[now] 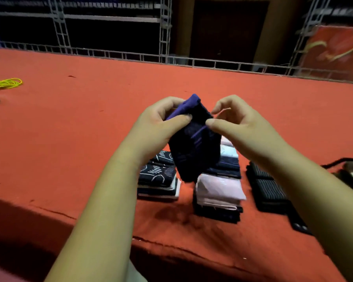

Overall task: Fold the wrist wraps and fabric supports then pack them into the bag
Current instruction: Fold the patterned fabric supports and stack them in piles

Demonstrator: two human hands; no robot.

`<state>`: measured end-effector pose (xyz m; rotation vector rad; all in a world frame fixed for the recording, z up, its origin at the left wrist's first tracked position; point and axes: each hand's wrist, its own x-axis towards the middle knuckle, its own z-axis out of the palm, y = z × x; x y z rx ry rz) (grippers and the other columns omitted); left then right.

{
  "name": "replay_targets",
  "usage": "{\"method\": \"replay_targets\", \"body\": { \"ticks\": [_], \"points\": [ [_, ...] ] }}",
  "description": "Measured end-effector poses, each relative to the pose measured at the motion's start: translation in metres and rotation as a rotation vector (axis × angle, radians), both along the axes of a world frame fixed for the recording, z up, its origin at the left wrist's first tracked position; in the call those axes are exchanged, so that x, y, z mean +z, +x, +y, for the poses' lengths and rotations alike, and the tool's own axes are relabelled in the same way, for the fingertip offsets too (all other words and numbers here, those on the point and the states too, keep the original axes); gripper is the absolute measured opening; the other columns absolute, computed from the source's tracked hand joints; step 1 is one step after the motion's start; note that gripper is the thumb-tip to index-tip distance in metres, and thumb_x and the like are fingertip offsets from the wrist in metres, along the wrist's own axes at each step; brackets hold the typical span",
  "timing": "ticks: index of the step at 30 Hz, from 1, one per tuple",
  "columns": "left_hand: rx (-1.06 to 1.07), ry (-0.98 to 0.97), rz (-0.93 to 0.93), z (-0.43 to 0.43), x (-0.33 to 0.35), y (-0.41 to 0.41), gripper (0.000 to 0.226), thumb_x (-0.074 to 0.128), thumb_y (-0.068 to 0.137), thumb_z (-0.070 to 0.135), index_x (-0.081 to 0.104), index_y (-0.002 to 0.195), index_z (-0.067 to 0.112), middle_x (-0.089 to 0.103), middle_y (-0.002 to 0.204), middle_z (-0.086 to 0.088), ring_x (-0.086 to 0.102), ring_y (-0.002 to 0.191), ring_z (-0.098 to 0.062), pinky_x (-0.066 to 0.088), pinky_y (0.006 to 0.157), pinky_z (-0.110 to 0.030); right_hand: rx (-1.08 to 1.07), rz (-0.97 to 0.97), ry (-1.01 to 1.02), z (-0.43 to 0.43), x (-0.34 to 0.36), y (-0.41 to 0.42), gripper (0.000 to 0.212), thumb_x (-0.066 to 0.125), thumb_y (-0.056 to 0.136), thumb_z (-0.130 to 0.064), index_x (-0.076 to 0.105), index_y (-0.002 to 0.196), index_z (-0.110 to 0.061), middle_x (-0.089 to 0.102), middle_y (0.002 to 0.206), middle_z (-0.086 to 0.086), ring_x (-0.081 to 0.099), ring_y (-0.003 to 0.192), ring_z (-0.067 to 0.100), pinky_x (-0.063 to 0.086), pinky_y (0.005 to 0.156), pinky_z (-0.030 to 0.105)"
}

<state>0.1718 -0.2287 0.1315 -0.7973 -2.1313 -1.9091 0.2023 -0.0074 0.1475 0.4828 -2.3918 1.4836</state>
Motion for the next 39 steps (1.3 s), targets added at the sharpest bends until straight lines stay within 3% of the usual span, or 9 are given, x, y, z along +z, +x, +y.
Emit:
{"method": "replay_targets", "body": {
  "ticks": [6, 10, 12, 16, 23, 26, 30, 35, 39],
  "points": [
    [-0.241, -0.096, -0.193, 0.052, -0.009, 0.045, 0.023, 0.074, 0.096, 0.008, 0.075, 0.12, 0.01, 0.079, 0.114, -0.013, 0.074, 0.101, -0.022, 0.058, 0.091, -0.038, -0.018, -0.082, -0.071, 0.04, -0.03, 0.068, 0.015, 0.074, 0.101, -0.031, 0.074, 0.093, -0.019, 0.076, 0.085, -0.009, 0.065, 0.078, 0.003, 0.051, 0.071, 0.025],
    [-0.35, 0.129, -0.32, 0.065, -0.035, 0.057, 0.053, 0.084, 0.08, -0.004, 0.066, 0.128, 0.01, 0.074, 0.122, -0.009, 0.072, 0.106, -0.023, 0.06, 0.091, -0.031, -0.179, -0.171, -0.274, 0.06, -0.059, 0.093, 0.027, 0.071, 0.099, -0.047, 0.079, 0.103, -0.021, 0.081, 0.099, 0.014, 0.07, 0.083, 0.023, 0.048, 0.07, 0.045],
    [-0.367, 0.181, -0.3, 0.073, -0.05, 0.062, 0.052, 0.081, 0.078, -0.008, 0.065, 0.122, 0.013, 0.071, 0.122, -0.008, 0.072, 0.104, -0.023, 0.058, 0.09, -0.03, -0.242, -0.233, -0.442, 0.067, -0.073, 0.098, 0.031, 0.07, 0.098, -0.045, 0.079, 0.109, -0.018, 0.08, 0.106, 0.019, 0.078, 0.097, 0.039, 0.053, 0.078, 0.055],
    [-0.219, 0.127, -0.208, 0.099, -0.073, 0.069, 0.04, 0.074, 0.087, -0.016, 0.061, 0.116, 0.008, 0.075, 0.123, -0.007, 0.075, 0.111, -0.023, 0.058, 0.094, -0.034, -0.291, -0.267, -0.631, 0.074, -0.092, 0.101, 0.025, 0.065, 0.103, -0.023, 0.076, 0.111, -0.002, 0.08, 0.109, 0.021, 0.072, 0.113, 0.047, 0.055, 0.1, 0.063],
    [0.02, 0.147, -0.107, 0.125, -0.093, 0.058, 0.012, 0.078, 0.094, 0.004, 0.076, 0.103, 0.011, 0.081, 0.1, 0.003, 0.073, 0.089, -0.009, 0.056, 0.077, -0.022, -0.344, -0.279, -0.617, 0.087, -0.117, 0.087, 0.028, 0.068, 0.1, -0.028, 0.074, 0.103, -0.001, 0.079, 0.104, 0.024, 0.077, 0.102, 0.042, 0.057, 0.093, 0.067],
    [-0.027, 0.247, -0.198, 0.128, -0.097, 0.05, 0.006, 0.073, 0.097, 0.006, 0.078, 0.099, 0.007, 0.079, 0.088, -0.004, 0.07, 0.078, -0.012, 0.055, 0.071, -0.021, -0.349, -0.272, -0.56, 0.093, -0.124, 0.078, 0.027, 0.069, 0.099, -0.032, 0.074, 0.099, -0.005, 0.079, 0.099, 0.023, 0.074, 0.083, 0.031, 0.058, 0.079, 0.056],
    [-0.165, 0.461, -0.358, 0.125, -0.092, 0.043, 0.008, 0.063, 0.098, 0.006, 0.071, 0.097, 0.004, 0.076, 0.084, -0.006, 0.069, 0.072, -0.012, 0.057, 0.071, -0.024, -0.286, -0.289, -0.541, 0.093, -0.123, 0.073, 0.024, 0.07, 0.101, -0.028, 0.077, 0.096, -0.006, 0.079, 0.097, 0.024, 0.068, 0.078, 0.024, 0.051, 0.076, 0.041],
    [-0.278, 0.407, -0.414, 0.117, -0.09, 0.037, 0.016, 0.052, 0.106, 0.016, 0.062, 0.094, 0.013, 0.071, 0.08, 0.002, 0.061, 0.072, -0.011, 0.049, 0.074, -0.028, -0.148, -0.39, -0.585, 0.096, -0.121, 0.073, 0.034, 0.071, 0.101, -0.022, 0.071, 0.067, -0.017, 0.068, 0.069, 0.006, 0.06, 0.059, 0.017, 0.046, 0.054, 0.023],
    [-0.328, 0.431, -0.416, 0.118, -0.091, 0.038, 0.021, 0.05, 0.11, 0.017, 0.061, 0.093, 0.011, 0.068, 0.085, -0.003, 0.059, 0.077, -0.014, 0.05, 0.074, -0.024, -0.095, -0.491, -0.706, 0.1, -0.122, 0.075, 0.017, 0.071, 0.1, -0.027, 0.08, 0.096, -0.012, 0.076, 0.093, 0.014, 0.07, 0.085, 0.028, 0.052, 0.08, 0.036]
  ]
}}
